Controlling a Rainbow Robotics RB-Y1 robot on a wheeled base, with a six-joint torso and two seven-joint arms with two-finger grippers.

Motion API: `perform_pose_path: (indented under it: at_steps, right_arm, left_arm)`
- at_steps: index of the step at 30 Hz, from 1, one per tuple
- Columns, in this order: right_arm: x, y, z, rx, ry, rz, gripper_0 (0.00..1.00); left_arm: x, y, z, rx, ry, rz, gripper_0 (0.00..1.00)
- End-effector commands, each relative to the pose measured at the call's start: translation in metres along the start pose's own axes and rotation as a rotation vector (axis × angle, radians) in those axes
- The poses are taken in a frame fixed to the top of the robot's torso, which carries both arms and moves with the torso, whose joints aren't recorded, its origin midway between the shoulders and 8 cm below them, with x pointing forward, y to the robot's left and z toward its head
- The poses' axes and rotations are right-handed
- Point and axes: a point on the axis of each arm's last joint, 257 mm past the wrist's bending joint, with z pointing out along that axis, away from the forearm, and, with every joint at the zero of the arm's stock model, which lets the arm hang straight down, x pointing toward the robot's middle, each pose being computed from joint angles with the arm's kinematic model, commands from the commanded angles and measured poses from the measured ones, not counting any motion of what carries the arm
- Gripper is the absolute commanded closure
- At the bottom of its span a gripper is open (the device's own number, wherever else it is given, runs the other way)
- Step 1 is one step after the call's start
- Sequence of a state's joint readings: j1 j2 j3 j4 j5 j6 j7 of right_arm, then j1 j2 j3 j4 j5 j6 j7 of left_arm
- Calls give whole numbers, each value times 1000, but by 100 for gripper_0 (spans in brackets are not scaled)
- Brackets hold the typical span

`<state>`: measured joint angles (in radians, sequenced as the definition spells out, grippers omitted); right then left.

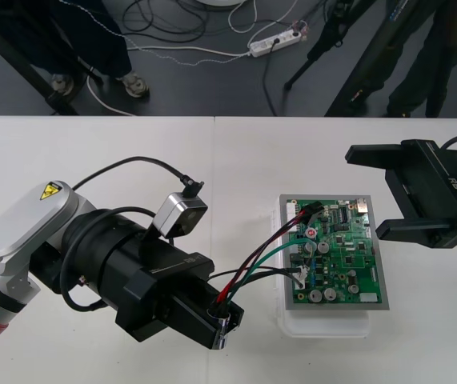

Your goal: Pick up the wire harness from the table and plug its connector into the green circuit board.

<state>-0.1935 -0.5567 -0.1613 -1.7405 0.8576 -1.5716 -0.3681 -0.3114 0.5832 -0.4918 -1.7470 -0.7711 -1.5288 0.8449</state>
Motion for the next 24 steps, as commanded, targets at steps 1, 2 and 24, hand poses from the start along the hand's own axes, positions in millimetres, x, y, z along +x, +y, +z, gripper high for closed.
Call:
perform_pose_path:
  at_steps: [1,2,24]
  right_arm:
    - [3,9,6,-32,-17,39,0]
    - [4,12,8,-42,-22,50,0]
    - [4,42,49,-228,-105,146,0]
  left_arm:
    - [2,-22,11,75,62,-9,100]
    - [2,-22,11,76,62,-8,100]
    - [-1,-24,12,88,54,-17,100]
